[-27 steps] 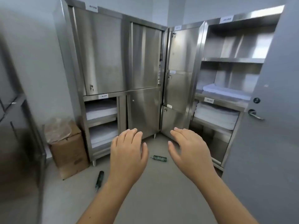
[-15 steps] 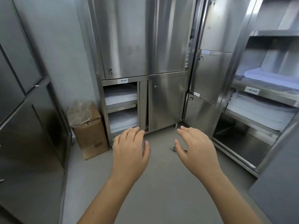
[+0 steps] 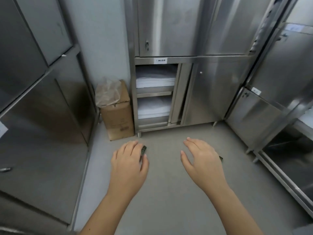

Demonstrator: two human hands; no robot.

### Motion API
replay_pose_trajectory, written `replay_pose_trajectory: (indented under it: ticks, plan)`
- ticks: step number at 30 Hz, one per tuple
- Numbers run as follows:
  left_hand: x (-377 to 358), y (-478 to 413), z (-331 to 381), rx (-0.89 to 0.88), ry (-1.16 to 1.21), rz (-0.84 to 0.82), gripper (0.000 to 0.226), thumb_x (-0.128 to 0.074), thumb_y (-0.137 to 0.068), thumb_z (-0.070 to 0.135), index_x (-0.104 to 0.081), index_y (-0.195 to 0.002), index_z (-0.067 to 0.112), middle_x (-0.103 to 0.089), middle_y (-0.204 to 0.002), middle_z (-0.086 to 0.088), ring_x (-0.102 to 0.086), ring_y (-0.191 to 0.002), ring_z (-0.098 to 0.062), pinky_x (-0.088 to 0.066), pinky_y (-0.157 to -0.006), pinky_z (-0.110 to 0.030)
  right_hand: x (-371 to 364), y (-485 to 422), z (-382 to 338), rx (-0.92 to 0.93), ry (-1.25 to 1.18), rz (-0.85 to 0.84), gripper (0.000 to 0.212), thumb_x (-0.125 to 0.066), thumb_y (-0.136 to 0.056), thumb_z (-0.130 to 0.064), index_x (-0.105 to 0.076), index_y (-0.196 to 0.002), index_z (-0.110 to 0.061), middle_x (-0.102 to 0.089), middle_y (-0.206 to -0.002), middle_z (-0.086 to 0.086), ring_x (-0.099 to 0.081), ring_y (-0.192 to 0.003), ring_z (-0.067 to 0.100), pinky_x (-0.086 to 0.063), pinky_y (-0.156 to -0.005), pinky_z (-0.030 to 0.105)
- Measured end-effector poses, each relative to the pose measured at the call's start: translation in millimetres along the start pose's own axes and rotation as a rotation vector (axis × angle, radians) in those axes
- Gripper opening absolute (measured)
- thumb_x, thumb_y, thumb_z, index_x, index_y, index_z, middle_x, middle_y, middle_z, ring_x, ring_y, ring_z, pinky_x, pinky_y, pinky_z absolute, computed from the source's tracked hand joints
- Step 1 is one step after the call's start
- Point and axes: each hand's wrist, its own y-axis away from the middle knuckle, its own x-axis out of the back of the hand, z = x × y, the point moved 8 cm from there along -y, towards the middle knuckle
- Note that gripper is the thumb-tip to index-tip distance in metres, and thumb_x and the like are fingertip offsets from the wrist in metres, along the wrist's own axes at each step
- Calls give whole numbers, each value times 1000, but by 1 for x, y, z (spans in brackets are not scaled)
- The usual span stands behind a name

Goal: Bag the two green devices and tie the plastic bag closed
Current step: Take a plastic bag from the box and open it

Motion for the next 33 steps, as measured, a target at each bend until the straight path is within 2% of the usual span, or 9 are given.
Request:
replay_pose_trajectory:
  ticks: [6,11,16,18,23,33]
  plan:
    - [-39,-55,-93,119,-43,-75,41,-36,-81,33,-65,-101,12,-69,-102,-5,-65,-94,-24,-49,-80,-40,-89,-71,-26,39,-12,-91,39,-41,-80,-33,-68,-97,-9,-72,-100,6,-67,-89,25,-54,-78,35]
    - [-56,-114,-174,186,-32,-119,42,-35,-81,33,-64,-103,12,-68,-105,-5,-64,-97,-24,-49,-83,-42,-154,-142,-68,47,-22,-167,41,-41,-79,-34,-69,-96,-9,-73,-98,7,-69,-86,25,-55,-76,36]
    - [-68,-160,-241,242,-39,-124,42,-35,-81,32,-64,-103,12,-68,-106,-5,-63,-99,-25,-48,-83,-43,-212,-202,-110,79,-53,-226,34,-50,-78,-30,-69,-97,-10,-72,-98,6,-69,-86,25,-56,-75,35]
    - [-75,-173,-258,265,-25,-126,42,-34,-81,31,-64,-103,12,-68,-106,-4,-63,-99,-24,-48,-83,-42,-233,-219,-119,98,-78,-257,36,-47,-78,-32,-68,-97,-10,-72,-99,6,-68,-87,24,-56,-76,35]
    - [-102,-197,-285,306,14,-154,41,-35,-81,29,-65,-103,13,-68,-106,-4,-63,-100,-23,-47,-84,-41,-277,-258,-125,125,-84,-319,29,-58,-74,-25,-69,-95,-9,-73,-96,5,-69,-87,24,-56,-75,36]
    - [-153,-310,-338,409,-69,-176,41,-34,-80,29,-65,-102,12,-68,-106,-5,-64,-97,-24,-49,-83,-40,-372,-386,-109,197,-136,-398,38,-46,-78,-33,-69,-99,-10,-73,-100,6,-68,-90,24,-54,-80,37]
